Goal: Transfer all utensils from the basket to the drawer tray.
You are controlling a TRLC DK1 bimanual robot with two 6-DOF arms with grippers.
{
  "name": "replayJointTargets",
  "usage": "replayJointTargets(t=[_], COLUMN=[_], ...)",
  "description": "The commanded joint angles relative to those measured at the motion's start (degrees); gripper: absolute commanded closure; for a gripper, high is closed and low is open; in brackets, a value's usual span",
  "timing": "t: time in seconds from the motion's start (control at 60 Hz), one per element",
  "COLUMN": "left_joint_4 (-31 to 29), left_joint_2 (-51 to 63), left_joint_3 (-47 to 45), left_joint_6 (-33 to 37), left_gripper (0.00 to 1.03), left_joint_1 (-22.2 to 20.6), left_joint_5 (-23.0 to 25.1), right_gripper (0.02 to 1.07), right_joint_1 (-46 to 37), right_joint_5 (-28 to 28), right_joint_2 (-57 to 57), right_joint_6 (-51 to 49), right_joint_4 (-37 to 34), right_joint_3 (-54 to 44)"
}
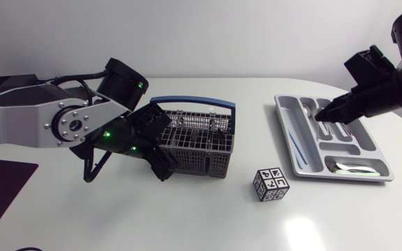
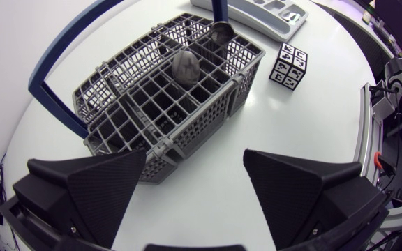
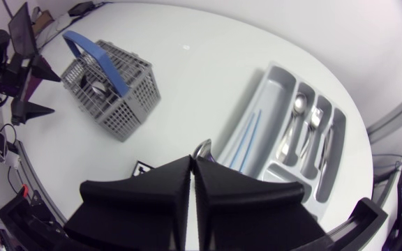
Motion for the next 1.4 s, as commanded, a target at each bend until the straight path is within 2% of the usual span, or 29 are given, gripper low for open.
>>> replayJointTargets(t=[0.0, 0.083, 0.233, 0.567, 0.6, 0.633, 0.65, 0.667, 0.683, 0.717, 0.8, 0.833, 0.933, 1.083, 1.183, 1.383], left_joint_4=[0.2, 0.2, 0.2, 0.2, 0.2, 0.2, 0.2, 0.2, 0.2, 0.2, 0.2, 0.2, 0.3, 0.3, 0.5, 1.0], left_joint_2=[-0.3, -0.6, -0.9, -1.3, -1.3, -1.3, -1.3, -1.4, -1.4, -1.4, -1.5, -1.5, -1.5, -1.5, -1.5, -1.4], left_joint_3=[-1.7, -1.9, -2.2, -2.9, -2.9, -3.0, -3.0, -3.0, -3.0, -3.0, -3.2, -3.2, -3.4, -3.4, -3.5, -3.9], left_joint_6=[1.1, 1.1, 1.1, 1.0, 1.0, 1.0, 1.0, 1.0, 1.0, 1.0, 1.0, 1.1, 1.2, 1.1, 1.0, 1.0], left_gripper=[0.06, 0.06, 0.06, 0.06, 0.06, 0.06, 0.06, 0.06, 0.06, 0.06, 0.06, 0.06, 0.06, 0.06, 0.06, 0.06], left_joint_1=[0.3, 0.3, 0.3, 0.0, 0.0, 0.0, 0.0, 0.0, 0.0, 0.0, 0.1, 0.1, 0.1, 0.0, -0.1, -0.3], left_joint_5=[-0.2, -0.2, -0.2, -0.2, -0.2, -0.2, -0.2, -0.2, -0.3, -0.2, -0.2, -0.2, -0.2, -0.2, -0.2, -0.2], right_gripper=[1.01, 1.01, 1.01, 1.01, 0.97, 0.86, 0.86, 0.71, 0.63, 0.59, 0.59, 0.57, 0.41, 0.41, 0.41, 0.41], right_joint_1=[-3.1, -5.7, -8.5, -11.9, -11.6, -11.4, -11.4, -11.1, -11.0, -10.8, -10.6, -10.6, -10.2, -8.3, -4.7, 8.9], right_joint_5=[3.8, 8.4, 19.1, 29.2, 30.2, 31.3, 31.3, 32.2, 32.8, 33.4, 34.3, 34.3, 34.1, 29.0, 23.9, 16.2], right_joint_2=[0.0, 1.7, 5.9, 16.5, 17.0, 17.6, 17.6, 18.0, 18.5, 19.2, 19.8, 19.8, 17.3, 9.4, 4.6, -0.3], right_joint_6=[-1.2, -2.7, -4.5, -5.9, -5.8, -5.7, -5.7, -5.6, -5.6, -5.6, -5.6, -5.6, -5.6, -4.5, -2.7, 4.8], right_joint_4=[1.6, 3.5, 13.2, 26.0, 26.8, 28.1, 28.1, 29.0, 29.4, 29.8, 30.8, 31.0, 30.8, 27.1, 22.3, 15.0], right_joint_3=[-3.3, -5.7, -11.7, -15.1, -15.4, -15.9, -15.9, -16.3, -16.4, -16.5, -17.0, -17.2, -18.0, -17.6, -16.6, -14.4])
